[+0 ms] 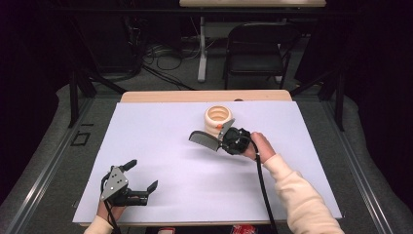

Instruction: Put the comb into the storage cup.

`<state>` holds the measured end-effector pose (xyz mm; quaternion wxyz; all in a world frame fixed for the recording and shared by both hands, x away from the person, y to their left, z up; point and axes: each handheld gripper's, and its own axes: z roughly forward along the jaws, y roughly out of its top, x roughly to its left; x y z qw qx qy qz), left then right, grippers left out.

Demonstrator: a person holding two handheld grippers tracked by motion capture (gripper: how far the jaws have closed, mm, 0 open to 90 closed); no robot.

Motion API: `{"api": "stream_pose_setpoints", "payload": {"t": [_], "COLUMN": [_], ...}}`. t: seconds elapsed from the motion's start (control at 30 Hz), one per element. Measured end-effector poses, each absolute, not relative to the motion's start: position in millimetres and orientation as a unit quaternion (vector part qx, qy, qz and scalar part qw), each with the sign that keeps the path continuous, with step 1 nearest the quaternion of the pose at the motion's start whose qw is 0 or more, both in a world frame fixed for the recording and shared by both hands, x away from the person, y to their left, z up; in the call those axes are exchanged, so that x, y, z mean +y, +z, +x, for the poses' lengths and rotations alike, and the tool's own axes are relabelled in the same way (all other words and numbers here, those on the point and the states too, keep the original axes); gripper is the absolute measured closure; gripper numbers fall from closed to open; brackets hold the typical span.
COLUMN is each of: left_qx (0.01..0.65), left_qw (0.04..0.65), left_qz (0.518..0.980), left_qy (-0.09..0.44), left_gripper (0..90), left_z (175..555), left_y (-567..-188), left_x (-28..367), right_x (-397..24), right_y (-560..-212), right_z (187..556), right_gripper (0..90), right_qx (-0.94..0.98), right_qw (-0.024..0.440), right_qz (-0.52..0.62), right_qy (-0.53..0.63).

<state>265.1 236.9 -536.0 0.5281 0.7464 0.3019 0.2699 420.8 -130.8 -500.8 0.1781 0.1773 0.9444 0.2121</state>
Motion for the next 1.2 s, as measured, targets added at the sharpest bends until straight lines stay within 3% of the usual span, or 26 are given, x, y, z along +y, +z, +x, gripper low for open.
{"api": "stream_pose_setpoints", "payload": {"t": [1.2], "left_qx": [0.300], "left_qw": [0.528], "left_qz": [0.747], "left_qy": [0.271], "left_gripper": [0.2], "left_z": [264], "left_y": [-536], "left_x": [236], "right_x": [-160], "right_y": [-490], "right_z": [400], "right_gripper": [72.4], "right_qx": [0.915], "right_qw": [0.173], "right_qz": [0.200], "right_qy": [0.304]}}
